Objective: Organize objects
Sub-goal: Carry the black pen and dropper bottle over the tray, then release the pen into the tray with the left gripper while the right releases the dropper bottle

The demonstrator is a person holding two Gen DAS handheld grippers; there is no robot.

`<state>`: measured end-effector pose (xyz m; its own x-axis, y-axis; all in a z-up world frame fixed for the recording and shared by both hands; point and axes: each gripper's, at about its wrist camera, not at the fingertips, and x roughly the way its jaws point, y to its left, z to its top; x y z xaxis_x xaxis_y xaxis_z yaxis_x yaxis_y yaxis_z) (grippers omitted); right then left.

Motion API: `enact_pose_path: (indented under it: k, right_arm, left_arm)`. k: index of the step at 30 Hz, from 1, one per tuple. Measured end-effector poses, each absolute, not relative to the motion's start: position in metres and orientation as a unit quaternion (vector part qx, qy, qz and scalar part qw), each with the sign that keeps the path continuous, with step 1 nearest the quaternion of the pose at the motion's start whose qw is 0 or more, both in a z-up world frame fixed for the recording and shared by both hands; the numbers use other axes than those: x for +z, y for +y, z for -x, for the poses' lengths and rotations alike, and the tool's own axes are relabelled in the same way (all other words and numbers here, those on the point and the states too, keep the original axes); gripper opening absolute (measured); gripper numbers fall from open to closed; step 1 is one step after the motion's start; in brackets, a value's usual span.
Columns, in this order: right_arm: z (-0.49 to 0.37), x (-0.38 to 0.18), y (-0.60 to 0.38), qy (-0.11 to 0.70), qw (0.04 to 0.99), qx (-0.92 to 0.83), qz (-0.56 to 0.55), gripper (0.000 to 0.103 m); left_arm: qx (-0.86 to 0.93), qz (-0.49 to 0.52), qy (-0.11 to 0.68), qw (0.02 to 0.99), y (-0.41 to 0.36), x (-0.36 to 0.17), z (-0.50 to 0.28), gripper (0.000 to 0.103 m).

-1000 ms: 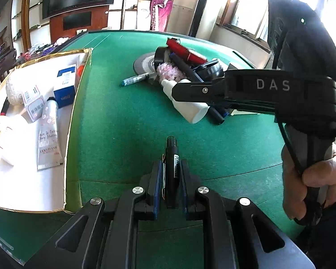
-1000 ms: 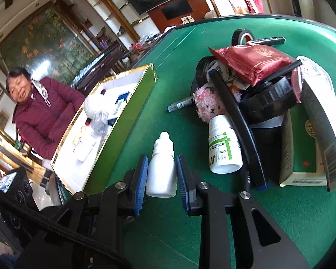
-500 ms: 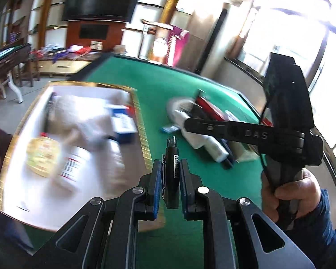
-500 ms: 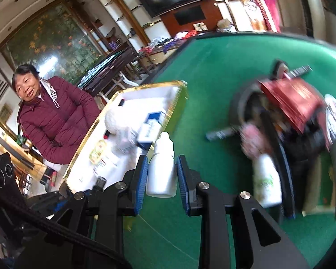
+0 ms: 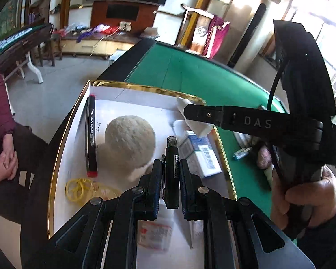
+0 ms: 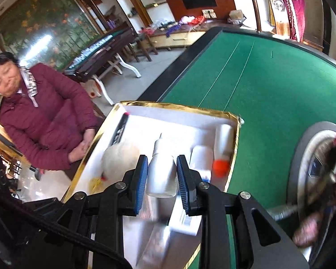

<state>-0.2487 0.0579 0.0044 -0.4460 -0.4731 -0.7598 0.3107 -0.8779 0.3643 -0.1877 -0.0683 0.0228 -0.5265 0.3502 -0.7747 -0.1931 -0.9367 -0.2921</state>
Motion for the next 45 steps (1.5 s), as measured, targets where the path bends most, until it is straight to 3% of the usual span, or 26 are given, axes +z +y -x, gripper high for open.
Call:
enact_pose_path:
  k: [11, 29, 38, 45]
  right_arm:
    - [0.298, -0.033, 0.069, -0.135, 0.190, -0.822, -0.519, 0.024]
    - [0.303, -0.043, 0.087, -0.155, 0.191, -0.814, -0.527, 0.024]
    - [0.279, -0.022, 0.096, -0.161, 0.198, -0.825, -0.505, 0.025]
    - [0.210, 0.014, 0.132, -0.168, 0.236, -0.843, -0.454, 0.025]
  left_arm:
    - [0.844, 0.497, -0.125, 0.162, -0.063, 0.001, 0.239, 0.012]
    - [0.835, 0.504, -0.135, 0.174, -0.047, -0.008, 0.242, 0.013]
    - [0.820, 0.523, -0.164, 0.165, -0.053, -0.015, 0.241, 0.015]
    - [0.830, 0.504, -0.163, 0.176, -0.055, 0.005, 0.208, 0.024]
